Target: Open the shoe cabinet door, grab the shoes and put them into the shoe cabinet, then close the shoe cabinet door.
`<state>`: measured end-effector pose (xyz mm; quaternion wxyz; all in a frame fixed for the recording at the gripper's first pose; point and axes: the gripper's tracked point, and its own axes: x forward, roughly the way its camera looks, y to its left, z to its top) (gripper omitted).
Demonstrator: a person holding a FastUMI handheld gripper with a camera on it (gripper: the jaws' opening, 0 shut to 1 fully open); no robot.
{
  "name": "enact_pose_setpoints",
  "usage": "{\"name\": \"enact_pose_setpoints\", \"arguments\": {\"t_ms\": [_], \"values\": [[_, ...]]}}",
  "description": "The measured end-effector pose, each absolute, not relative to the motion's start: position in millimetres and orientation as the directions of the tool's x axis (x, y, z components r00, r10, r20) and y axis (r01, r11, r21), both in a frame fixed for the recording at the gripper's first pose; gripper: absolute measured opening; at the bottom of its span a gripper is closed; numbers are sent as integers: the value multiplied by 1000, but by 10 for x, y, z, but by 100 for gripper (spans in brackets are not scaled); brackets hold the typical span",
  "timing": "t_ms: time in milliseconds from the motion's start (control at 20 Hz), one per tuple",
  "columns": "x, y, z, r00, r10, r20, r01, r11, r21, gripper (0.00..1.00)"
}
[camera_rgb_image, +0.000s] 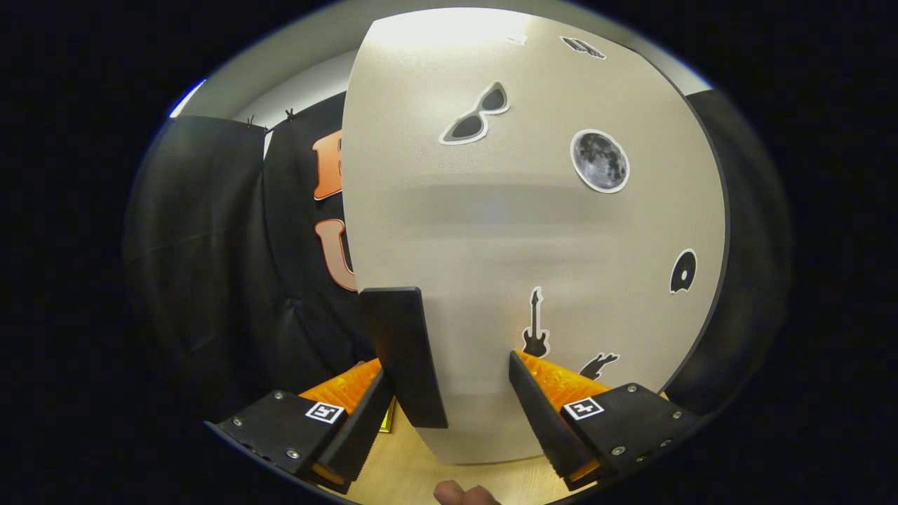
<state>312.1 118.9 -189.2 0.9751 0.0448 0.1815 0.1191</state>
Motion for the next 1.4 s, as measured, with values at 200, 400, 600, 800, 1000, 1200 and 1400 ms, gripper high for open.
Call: {"name": "enact_pose_setpoints", "arguments": {"t_ms": [200, 400, 600, 800, 1000, 1200, 1400], "values": [[3166, 1193, -1904, 906, 244, -346, -211, 969, 131, 98], [3172, 1202, -1909, 906, 242, -348, -204, 969, 141, 98], [3207, 1198, -1905, 908, 239, -344, -202, 969, 141, 98], [3167, 1210, -1959, 890, 245, -384, -197, 967, 160, 97], [3008, 1196, -1947, 884, 246, -397, -169, 961, 219, 97], [2712, 1145, -1790, 892, 232, -388, -162, 965, 207, 95], [2340, 1009, -1644, 904, 190, -384, -134, 977, 168, 95]]}}
